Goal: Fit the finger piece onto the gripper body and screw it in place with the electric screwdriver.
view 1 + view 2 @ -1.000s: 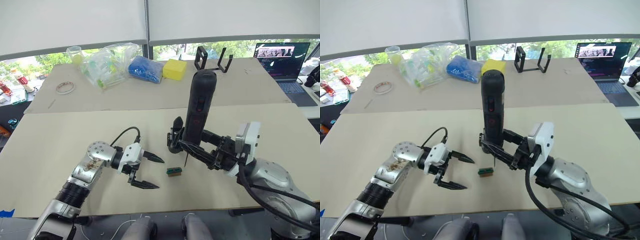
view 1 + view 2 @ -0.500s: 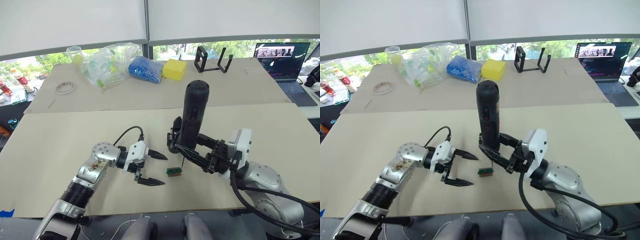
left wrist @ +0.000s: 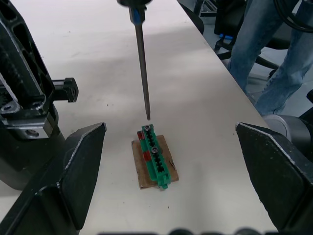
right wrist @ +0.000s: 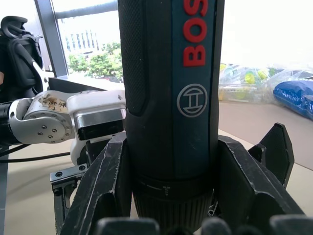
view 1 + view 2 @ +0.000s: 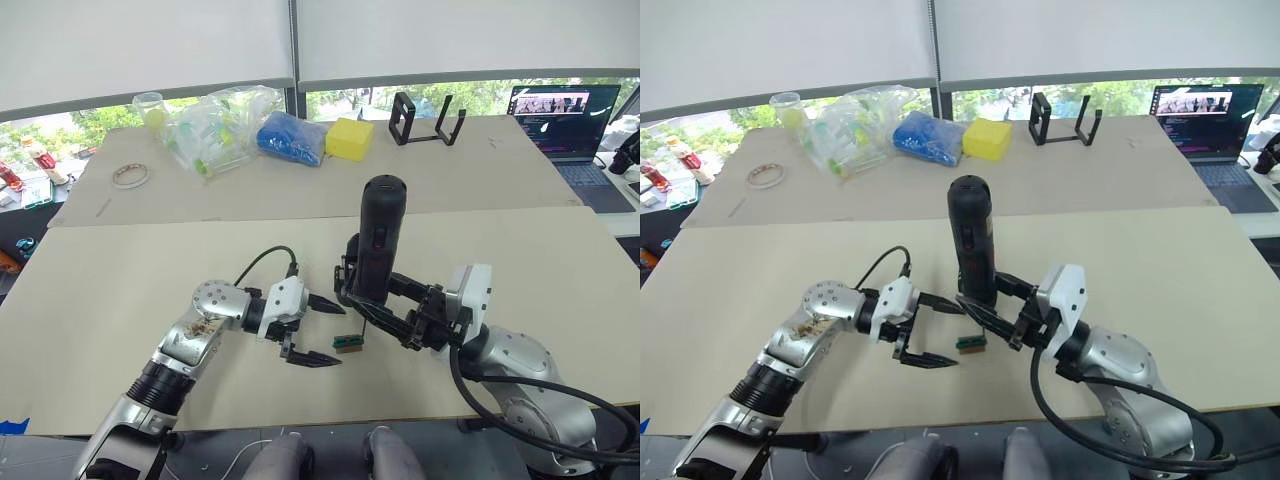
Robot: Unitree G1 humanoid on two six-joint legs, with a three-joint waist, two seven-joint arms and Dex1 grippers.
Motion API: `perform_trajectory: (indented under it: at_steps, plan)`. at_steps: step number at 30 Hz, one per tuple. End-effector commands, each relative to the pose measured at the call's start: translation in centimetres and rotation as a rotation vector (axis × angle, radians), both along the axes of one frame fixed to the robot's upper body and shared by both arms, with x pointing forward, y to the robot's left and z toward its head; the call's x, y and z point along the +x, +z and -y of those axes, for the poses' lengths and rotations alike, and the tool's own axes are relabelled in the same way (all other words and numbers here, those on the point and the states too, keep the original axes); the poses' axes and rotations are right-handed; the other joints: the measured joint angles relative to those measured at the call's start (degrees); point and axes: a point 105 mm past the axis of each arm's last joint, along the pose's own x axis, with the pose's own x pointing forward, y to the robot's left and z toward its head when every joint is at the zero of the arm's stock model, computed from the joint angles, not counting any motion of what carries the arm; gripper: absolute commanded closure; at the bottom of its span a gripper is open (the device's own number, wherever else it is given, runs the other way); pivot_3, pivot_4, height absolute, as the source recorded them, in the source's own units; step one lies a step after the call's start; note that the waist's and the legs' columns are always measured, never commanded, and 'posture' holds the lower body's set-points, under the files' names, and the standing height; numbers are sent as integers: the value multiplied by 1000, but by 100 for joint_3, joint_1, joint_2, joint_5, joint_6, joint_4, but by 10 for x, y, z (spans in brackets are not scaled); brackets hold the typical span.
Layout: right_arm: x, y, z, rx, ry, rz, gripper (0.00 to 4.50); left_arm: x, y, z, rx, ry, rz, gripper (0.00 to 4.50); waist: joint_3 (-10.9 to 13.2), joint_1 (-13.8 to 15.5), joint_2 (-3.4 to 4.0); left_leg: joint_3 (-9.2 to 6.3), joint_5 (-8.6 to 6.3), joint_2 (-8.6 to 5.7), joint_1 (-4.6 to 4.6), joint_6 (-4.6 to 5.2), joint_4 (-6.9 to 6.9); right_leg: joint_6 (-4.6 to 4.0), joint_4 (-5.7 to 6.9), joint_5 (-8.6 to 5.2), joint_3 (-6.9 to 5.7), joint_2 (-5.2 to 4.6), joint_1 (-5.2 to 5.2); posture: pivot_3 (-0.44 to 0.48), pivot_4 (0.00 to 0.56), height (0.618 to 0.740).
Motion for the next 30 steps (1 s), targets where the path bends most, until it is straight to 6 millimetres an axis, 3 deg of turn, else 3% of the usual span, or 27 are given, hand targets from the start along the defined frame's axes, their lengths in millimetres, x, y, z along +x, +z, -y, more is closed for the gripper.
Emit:
perform_trajectory:
  at_steps: [1, 18, 30]
  plan:
    - [-6, 15, -3, 23, 23, 86, 2593, -1, 13, 5, -11, -18, 43, 0, 0, 3, 0, 0, 0, 0, 0, 0, 0, 0, 0, 0, 0, 0, 0, 0, 150, 740]
    - [-7, 26, -6, 25, 46, 111, 2593, 0, 12, 0, 22, 10, 30, 0, 0, 17, 0, 0, 0, 0, 0, 0, 0, 0, -1, 0, -1, 2, -1, 0, 150, 740]
    - [-1, 23, -4, 6, 46, 94, 2593, 4, -4, -9, 34, 20, 30, 0, 0, 24, 0, 0, 0, 0, 0, 0, 0, 0, -1, 0, -1, 1, 0, 0, 150, 740]
